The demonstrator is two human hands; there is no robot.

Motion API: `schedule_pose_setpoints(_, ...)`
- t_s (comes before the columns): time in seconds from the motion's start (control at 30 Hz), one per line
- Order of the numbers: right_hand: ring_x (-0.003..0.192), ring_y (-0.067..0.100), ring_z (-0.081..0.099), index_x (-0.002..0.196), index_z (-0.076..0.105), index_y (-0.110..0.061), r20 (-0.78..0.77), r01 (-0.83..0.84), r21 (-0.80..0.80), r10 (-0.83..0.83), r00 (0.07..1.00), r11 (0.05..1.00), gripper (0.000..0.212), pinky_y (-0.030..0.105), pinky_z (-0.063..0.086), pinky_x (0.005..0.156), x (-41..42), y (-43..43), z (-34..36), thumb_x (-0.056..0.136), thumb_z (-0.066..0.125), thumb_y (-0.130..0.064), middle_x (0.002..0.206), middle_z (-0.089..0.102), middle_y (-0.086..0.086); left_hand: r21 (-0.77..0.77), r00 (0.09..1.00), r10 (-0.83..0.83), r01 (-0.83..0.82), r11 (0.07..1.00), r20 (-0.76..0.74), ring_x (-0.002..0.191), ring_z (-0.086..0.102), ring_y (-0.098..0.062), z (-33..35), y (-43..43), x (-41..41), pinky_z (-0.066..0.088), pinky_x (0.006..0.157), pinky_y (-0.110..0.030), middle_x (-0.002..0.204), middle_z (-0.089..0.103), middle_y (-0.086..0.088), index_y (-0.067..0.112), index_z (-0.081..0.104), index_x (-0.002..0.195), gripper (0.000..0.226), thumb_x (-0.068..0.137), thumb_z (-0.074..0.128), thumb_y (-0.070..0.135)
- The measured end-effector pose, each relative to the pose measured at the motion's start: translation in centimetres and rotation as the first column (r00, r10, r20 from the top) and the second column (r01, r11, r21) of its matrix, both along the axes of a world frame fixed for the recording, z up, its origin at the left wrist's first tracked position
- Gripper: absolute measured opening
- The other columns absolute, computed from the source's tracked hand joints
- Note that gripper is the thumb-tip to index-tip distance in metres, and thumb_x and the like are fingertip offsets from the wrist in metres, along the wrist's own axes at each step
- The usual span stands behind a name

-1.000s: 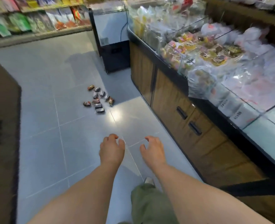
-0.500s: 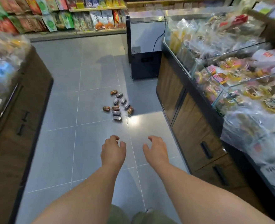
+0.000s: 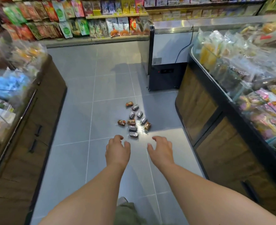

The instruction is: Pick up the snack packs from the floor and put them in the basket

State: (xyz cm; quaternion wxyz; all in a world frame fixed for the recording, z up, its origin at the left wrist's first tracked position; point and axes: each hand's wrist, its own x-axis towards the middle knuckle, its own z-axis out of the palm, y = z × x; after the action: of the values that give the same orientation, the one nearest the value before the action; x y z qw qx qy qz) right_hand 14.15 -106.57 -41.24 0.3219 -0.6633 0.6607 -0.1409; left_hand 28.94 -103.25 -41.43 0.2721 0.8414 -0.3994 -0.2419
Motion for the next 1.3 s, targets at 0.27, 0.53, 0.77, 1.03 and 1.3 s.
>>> schedule_pose_setpoints(0.27, 0.129, 0.022, 0.032, 0.13, 0.049, -0.018, 0.03, -0.028, 0.007, 0.028, 0.999, 1.0, 0.037, 0.031, 0.027, 0.108, 11.3, -7.2, 0.6, 0.096, 0.048, -0.032, 0.136, 0.045, 0.002, 0.026, 1.0, 0.018, -0.018, 0.999, -0.001, 0.11, 0.054, -0.027, 0.7, -6.8, 10.8, 0.042, 0.098, -0.037, 0.128, 0.045, -0.008, 0.013, 0.053, 0.123, 0.032, 0.094, 0.048, 0.026)
schedule_pose_setpoints(0.53, 0.127, 0.023, 0.033, 0.13, 0.049, -0.016, 0.07, -0.024, 0.021, 0.022, 0.997, 0.999, 0.037, 0.028, 0.025, 0.104, 18.8, -17.2, -0.7, 0.096, 0.049, -0.03, 0.136, 0.046, 0.003, 0.065, 0.998, 0.061, -0.06, 0.996, -0.005, 0.113, 0.051, -0.026, -0.4, -15.3, 17.8, 0.042, 0.096, -0.036, 0.13, 0.046, -0.008, 0.013, 0.051, 0.126, 0.034, 0.094, 0.048, 0.025)
schedule_pose_setpoints(0.77, 0.13, 0.024, 0.032, 0.132, 0.048, -0.017, 0.08, -0.026, 0.012, 0.025, 0.997, 1.0, 0.039, 0.032, 0.028, 0.105, 24.7, -30.4, 0.0, 0.096, 0.048, -0.03, 0.139, 0.043, 0.004, 0.051, 0.996, 0.086, -0.086, 0.995, 0.018, 0.11, 0.052, -0.026, 1.0, -27.8, 23.5, 0.043, 0.095, -0.035, 0.128, 0.048, -0.008, 0.014, 0.052, 0.126, 0.034, 0.094, 0.048, 0.025)
schedule_pose_setpoints(1.03, 0.125, 0.024, 0.035, 0.13, 0.05, -0.017, 0.053, -0.069, 0.025, 0.067, 0.996, 0.997, 0.037, 0.035, 0.032, 0.103, 29.8, -40.3, 0.0, 0.096, 0.047, -0.031, 0.134, 0.045, 0.004, 0.065, 0.994, 0.112, -0.112, 0.992, 0.013, 0.113, 0.051, -0.026, 1.3, -37.2, 28.6, 0.044, 0.096, -0.038, 0.127, 0.049, -0.008, 0.015, 0.052, 0.125, 0.034, 0.093, 0.048, 0.025)
schedule_pose_setpoints(1.3, 0.122, 0.025, 0.038, 0.125, 0.056, -0.018, -0.003, 0.05, 0.037, -0.05, 0.999, 0.998, 0.034, 0.037, 0.037, 0.101, 37.1, -48.7, -2.2, 0.094, 0.05, -0.031, 0.132, 0.049, 0.002, 0.06, 1.0, 0.014, -0.014, 0.998, 0.0, 0.114, 0.05, -0.024, -0.6, -47.2, 37.3, 0.042, 0.097, -0.035, 0.127, 0.05, -0.007, 0.013, 0.052, 0.126, 0.035, 0.093, 0.048, 0.025)
